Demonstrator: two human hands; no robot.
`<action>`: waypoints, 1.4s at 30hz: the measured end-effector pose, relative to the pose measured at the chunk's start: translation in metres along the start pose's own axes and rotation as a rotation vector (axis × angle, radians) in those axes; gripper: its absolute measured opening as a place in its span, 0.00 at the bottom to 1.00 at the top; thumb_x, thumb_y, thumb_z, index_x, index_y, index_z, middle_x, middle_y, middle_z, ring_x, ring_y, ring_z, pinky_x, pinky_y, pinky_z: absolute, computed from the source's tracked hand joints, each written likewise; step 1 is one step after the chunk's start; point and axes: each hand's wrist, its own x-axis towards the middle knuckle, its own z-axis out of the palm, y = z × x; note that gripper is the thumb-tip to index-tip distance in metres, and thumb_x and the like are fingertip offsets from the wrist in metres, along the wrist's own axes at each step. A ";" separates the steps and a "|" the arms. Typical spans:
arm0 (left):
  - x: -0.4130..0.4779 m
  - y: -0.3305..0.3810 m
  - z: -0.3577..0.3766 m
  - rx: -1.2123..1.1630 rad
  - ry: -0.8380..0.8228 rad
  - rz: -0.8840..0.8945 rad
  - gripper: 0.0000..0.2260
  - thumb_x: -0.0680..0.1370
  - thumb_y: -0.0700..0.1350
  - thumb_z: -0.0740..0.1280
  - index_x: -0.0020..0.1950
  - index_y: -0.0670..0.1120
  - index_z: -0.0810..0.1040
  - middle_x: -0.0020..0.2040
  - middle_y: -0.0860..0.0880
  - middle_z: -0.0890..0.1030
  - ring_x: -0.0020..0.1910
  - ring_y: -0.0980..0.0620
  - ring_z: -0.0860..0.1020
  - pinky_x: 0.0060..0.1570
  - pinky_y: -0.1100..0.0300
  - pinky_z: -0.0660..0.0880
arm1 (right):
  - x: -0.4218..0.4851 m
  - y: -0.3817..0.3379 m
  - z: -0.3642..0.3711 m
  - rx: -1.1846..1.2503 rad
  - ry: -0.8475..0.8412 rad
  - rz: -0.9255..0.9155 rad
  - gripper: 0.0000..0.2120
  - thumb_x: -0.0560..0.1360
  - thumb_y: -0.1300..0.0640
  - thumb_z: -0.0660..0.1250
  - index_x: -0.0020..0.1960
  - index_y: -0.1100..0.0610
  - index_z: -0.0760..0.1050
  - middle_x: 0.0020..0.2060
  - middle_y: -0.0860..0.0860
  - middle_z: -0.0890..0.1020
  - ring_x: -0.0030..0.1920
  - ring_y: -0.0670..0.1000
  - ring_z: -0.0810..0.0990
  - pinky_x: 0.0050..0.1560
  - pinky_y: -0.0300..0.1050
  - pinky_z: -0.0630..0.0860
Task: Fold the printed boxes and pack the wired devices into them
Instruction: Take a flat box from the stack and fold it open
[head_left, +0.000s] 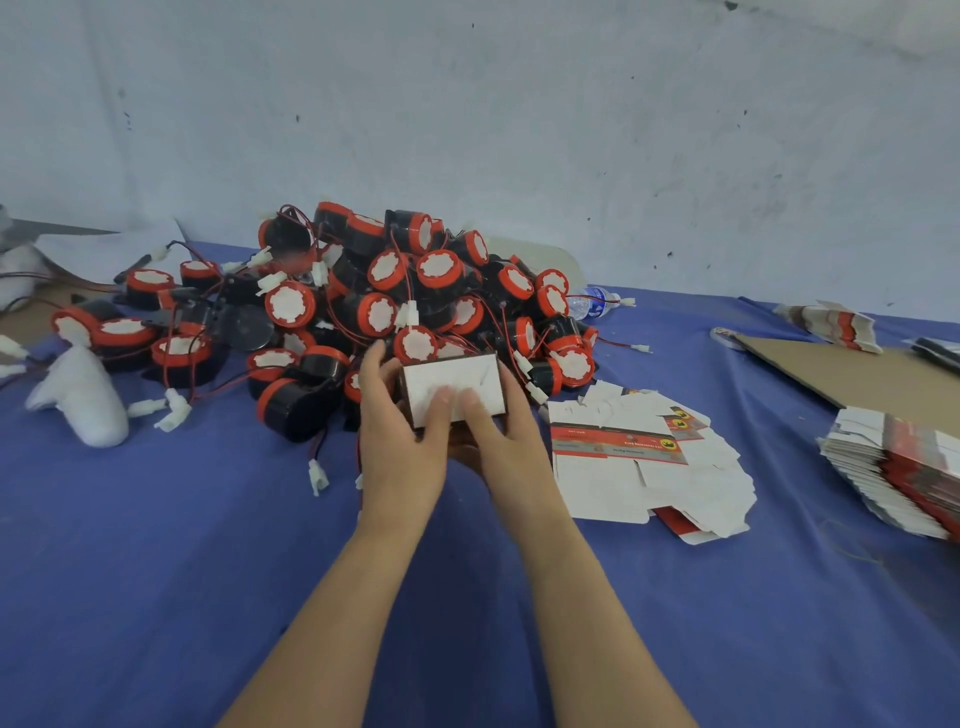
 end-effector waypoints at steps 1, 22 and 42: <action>-0.001 0.000 0.002 -0.016 -0.024 -0.046 0.30 0.79 0.44 0.66 0.75 0.56 0.56 0.59 0.67 0.71 0.58 0.60 0.76 0.53 0.63 0.77 | 0.000 0.001 0.002 -0.027 0.075 -0.016 0.16 0.80 0.58 0.63 0.66 0.47 0.69 0.60 0.50 0.79 0.55 0.45 0.81 0.50 0.42 0.81; 0.005 0.000 0.004 -0.383 -0.081 -0.498 0.18 0.85 0.49 0.52 0.75 0.55 0.62 0.62 0.50 0.77 0.56 0.50 0.80 0.52 0.53 0.80 | -0.004 -0.010 0.001 -0.010 -0.017 0.042 0.12 0.72 0.52 0.72 0.54 0.56 0.79 0.50 0.55 0.84 0.52 0.51 0.83 0.48 0.38 0.79; 0.000 0.003 0.003 0.031 -0.294 -0.367 0.19 0.74 0.56 0.70 0.62 0.54 0.70 0.55 0.55 0.78 0.50 0.59 0.76 0.40 0.64 0.74 | -0.014 -0.021 0.006 -1.472 -0.352 -0.016 0.09 0.77 0.63 0.61 0.53 0.59 0.78 0.47 0.55 0.82 0.49 0.57 0.80 0.46 0.47 0.75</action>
